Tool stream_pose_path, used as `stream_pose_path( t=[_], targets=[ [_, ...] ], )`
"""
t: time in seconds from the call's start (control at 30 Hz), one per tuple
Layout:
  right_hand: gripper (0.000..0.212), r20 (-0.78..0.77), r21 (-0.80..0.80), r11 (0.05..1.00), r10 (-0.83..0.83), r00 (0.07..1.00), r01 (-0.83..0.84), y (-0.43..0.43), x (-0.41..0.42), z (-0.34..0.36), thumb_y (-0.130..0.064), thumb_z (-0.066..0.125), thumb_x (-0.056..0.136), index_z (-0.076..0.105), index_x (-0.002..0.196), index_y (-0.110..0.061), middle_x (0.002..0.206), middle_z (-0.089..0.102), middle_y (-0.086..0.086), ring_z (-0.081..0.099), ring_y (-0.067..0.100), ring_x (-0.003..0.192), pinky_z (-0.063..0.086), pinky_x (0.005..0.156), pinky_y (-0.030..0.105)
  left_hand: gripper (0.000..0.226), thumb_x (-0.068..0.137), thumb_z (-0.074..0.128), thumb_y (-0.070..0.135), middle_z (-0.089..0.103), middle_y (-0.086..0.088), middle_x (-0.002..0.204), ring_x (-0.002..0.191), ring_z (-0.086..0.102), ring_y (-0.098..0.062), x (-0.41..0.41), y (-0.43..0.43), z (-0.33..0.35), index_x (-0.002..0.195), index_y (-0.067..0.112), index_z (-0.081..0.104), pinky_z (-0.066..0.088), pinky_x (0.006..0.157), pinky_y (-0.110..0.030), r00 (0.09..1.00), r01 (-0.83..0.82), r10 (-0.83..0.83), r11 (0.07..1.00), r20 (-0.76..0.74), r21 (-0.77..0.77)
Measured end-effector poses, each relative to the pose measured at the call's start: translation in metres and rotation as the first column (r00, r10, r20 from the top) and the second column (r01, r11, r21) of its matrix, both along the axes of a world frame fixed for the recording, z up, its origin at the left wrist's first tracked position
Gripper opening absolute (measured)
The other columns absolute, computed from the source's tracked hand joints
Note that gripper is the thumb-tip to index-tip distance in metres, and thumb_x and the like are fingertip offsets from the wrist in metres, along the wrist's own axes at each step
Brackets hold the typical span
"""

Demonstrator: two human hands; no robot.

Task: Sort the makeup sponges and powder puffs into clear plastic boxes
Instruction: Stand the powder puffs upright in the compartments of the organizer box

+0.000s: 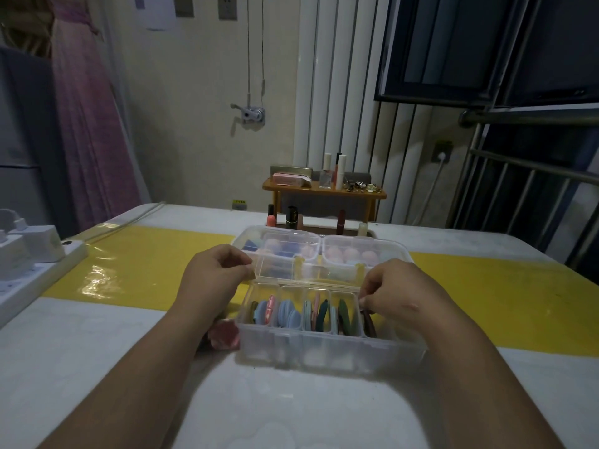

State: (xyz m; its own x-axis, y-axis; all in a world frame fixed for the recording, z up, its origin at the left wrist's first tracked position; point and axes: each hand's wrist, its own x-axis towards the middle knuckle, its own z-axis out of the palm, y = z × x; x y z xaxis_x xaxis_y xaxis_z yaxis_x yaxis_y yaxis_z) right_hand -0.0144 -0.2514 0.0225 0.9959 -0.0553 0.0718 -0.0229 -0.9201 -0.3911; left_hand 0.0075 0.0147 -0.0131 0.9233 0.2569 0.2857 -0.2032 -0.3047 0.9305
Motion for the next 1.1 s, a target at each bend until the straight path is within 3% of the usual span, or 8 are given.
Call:
stream_pose_path(
  t=[0.13, 0.23, 0.37, 0.57, 0.67, 0.73, 0.93, 1.1],
  targets=[
    [0.015, 0.007, 0.019, 1.0, 0.005, 1.0, -0.005, 0.0, 0.001, -0.001, -0.026, 0.075, 0.077, 0.071, 0.063, -0.03, 0.07, 0.069, -0.013, 0.064, 0.009, 0.074, 0.058, 0.075, 0.034, 0.022, 0.081, 0.066, 0.003, 0.07, 0.001, 0.075, 0.06, 0.055, -0.018, 0.007, 0.012, -0.002, 0.072, 0.023, 0.072, 0.046, 0.054, -0.031, 0.993, -0.079, 0.082, 0.996, -0.089, 0.033],
    [0.016, 0.041, 0.086, 0.996, 0.018, 0.999, -0.022, -0.001, 0.002, -0.002, -0.024, 0.074, 0.078, 0.069, 0.063, -0.026, 0.069, 0.068, -0.01, 0.063, 0.011, 0.073, 0.055, 0.07, 0.031, 0.041, 0.079, 0.048, -0.008, 0.072, 0.003, 0.082, 0.08, 0.062, -0.017, 0.01, 0.018, -0.003, 0.074, 0.023, 0.074, 0.057, 0.073, -0.041, 0.976, -0.089, 0.109, 0.99, -0.188, 0.113],
    [0.016, 0.083, 0.128, 0.991, 0.032, 0.996, -0.042, -0.001, 0.0, -0.003, -0.022, 0.069, 0.079, 0.067, 0.064, -0.025, 0.068, 0.066, -0.009, 0.062, 0.011, 0.071, 0.053, 0.066, 0.031, 0.05, 0.073, 0.041, -0.01, 0.071, 0.002, 0.092, 0.095, 0.062, -0.022, 0.009, 0.022, -0.004, 0.074, 0.029, 0.072, 0.055, 0.089, -0.044, 0.962, -0.06, 0.134, 0.953, -0.236, 0.297],
    [0.013, 0.085, 0.133, 0.991, 0.001, 0.996, -0.013, -0.001, -0.001, -0.002, -0.021, 0.064, 0.076, 0.068, 0.064, -0.025, 0.064, 0.069, -0.006, 0.066, 0.015, 0.069, 0.058, 0.07, 0.038, 0.026, 0.079, 0.058, 0.01, 0.069, 0.002, 0.1, 0.095, 0.062, -0.024, 0.005, 0.026, 0.0, 0.085, 0.033, 0.069, 0.054, 0.085, -0.037, 0.92, -0.08, 0.309, 0.751, -0.241, 0.656],
    [0.014, 0.119, 0.103, 0.995, -0.016, 0.993, 0.003, -0.002, -0.001, -0.002, -0.022, 0.061, 0.075, 0.066, 0.063, -0.025, 0.063, 0.067, -0.006, 0.064, 0.016, 0.065, 0.056, 0.063, 0.035, 0.009, 0.081, 0.068, 0.027, 0.067, 0.003, 0.092, 0.089, 0.061, -0.022, 0.004, 0.026, 0.0, 0.09, 0.031, 0.069, 0.052, 0.077, -0.032, 0.909, -0.077, 0.349, 0.677, -0.227, 0.732],
    [0.015, 0.151, 0.101, 0.995, -0.022, 0.988, 0.007, -0.003, -0.001, -0.003, -0.023, 0.059, 0.076, 0.065, 0.062, -0.026, 0.063, 0.065, -0.007, 0.062, 0.015, 0.064, 0.05, 0.056, 0.031, 0.012, 0.081, 0.072, 0.034, 0.064, 0.004, 0.091, 0.089, 0.06, -0.02, 0.004, 0.026, -0.001, 0.092, 0.031, 0.068, 0.048, 0.072, -0.029, 0.906, -0.043, 0.348, 0.645, -0.242, 0.763],
    [0.019, 0.206, 0.124, 0.992, -0.01, 0.978, -0.015, 0.002, 0.0, -0.005, -0.025, 0.058, 0.083, 0.062, 0.064, -0.028, 0.066, 0.064, -0.01, 0.059, 0.009, 0.062, 0.038, 0.052, 0.026, 0.021, 0.088, 0.066, 0.026, 0.066, -0.002, 0.108, 0.094, 0.058, -0.023, 0.007, 0.026, -0.008, 0.109, 0.024, 0.068, 0.044, 0.073, -0.028, 0.913, -0.06, 0.358, 0.588, -0.193, 0.806],
    [0.019, 0.288, 0.192, 0.981, -0.044, 0.957, -0.012, 0.003, 0.001, -0.007, -0.025, 0.059, 0.084, 0.063, 0.065, -0.028, 0.062, 0.062, -0.012, 0.057, 0.002, 0.054, 0.037, 0.049, 0.024, 0.031, 0.087, 0.057, 0.014, 0.067, -0.005, 0.108, 0.098, 0.06, -0.028, 0.006, 0.026, -0.007, 0.114, 0.026, 0.064, 0.041, 0.074, -0.031, 0.903, -0.154, 0.416, 0.544, -0.105, 0.825]
  ],
)
